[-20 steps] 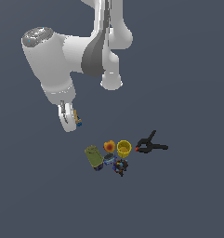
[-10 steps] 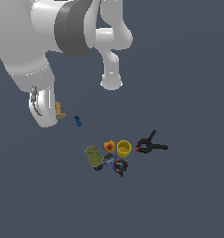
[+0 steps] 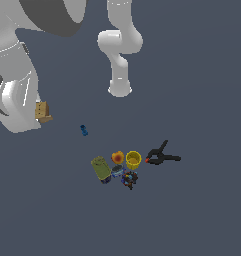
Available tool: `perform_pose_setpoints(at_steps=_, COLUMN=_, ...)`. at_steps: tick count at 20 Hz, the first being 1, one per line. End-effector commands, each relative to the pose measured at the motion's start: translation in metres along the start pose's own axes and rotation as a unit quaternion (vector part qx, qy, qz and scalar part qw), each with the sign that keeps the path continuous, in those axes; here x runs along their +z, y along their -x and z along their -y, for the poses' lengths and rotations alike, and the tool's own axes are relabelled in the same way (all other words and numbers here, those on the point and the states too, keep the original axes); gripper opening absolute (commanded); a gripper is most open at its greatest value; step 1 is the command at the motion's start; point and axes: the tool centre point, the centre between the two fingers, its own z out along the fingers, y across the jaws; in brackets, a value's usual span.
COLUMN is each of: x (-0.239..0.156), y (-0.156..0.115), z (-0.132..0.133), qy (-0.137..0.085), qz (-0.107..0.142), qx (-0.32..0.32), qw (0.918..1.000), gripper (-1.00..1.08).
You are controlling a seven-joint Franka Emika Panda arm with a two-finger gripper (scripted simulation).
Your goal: Pick up a designated object from a clutter of objects.
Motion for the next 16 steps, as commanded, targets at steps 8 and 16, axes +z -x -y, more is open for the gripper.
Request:
perform_pose_setpoints(at_steps=8, x=-0.037, y=-0.021, z=0.014, qy=-0.001, qz=0.001, qx=-0.001, qw=1.0, gripper=-1.0)
perform_pose_setpoints(at_steps=16, x=-0.049, y=-0.029, z=0.018, qy=-0.001, qz=0.001, qx=0.0, qw=1.0, gripper=-1.0)
